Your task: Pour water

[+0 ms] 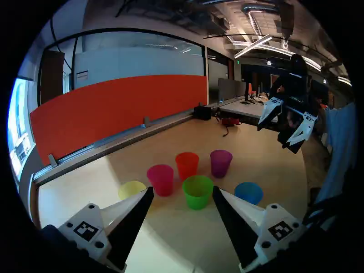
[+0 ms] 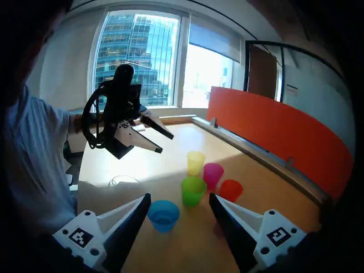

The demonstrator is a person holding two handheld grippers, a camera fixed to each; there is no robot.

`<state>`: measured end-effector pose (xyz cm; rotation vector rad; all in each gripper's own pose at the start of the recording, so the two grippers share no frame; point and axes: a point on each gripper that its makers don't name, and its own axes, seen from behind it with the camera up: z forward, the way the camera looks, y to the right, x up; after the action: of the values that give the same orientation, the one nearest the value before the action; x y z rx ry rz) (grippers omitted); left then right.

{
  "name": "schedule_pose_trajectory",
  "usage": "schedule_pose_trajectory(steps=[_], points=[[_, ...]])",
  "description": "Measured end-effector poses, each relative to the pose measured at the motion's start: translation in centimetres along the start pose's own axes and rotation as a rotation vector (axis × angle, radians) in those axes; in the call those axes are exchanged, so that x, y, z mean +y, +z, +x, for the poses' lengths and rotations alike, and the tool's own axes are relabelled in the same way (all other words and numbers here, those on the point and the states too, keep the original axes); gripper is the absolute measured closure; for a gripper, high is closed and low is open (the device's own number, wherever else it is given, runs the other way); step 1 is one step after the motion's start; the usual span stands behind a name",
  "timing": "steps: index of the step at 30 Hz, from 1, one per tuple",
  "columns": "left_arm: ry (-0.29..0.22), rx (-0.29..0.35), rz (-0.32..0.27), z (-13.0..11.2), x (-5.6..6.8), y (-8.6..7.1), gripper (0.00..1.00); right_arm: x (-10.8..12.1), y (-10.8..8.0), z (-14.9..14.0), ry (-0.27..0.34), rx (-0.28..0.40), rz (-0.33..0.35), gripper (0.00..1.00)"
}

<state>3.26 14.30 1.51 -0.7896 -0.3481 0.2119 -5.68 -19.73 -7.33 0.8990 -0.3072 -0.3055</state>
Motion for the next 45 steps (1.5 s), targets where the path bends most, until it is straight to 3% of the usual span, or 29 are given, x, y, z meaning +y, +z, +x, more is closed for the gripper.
schedule_pose_trajectory(steps=[27,45], points=[[0.021,-0.13,-0.084,-5.6,1.7,5.6,0.04,-2.1,5.4,-9.5,-0.011,-0.163,0.11,0.01],[0.029,-0.161,-0.115,-6.8,1.9,7.5,0.04,-2.8,8.6,-11.6,-0.01,-0.194,0.153,0.01]])
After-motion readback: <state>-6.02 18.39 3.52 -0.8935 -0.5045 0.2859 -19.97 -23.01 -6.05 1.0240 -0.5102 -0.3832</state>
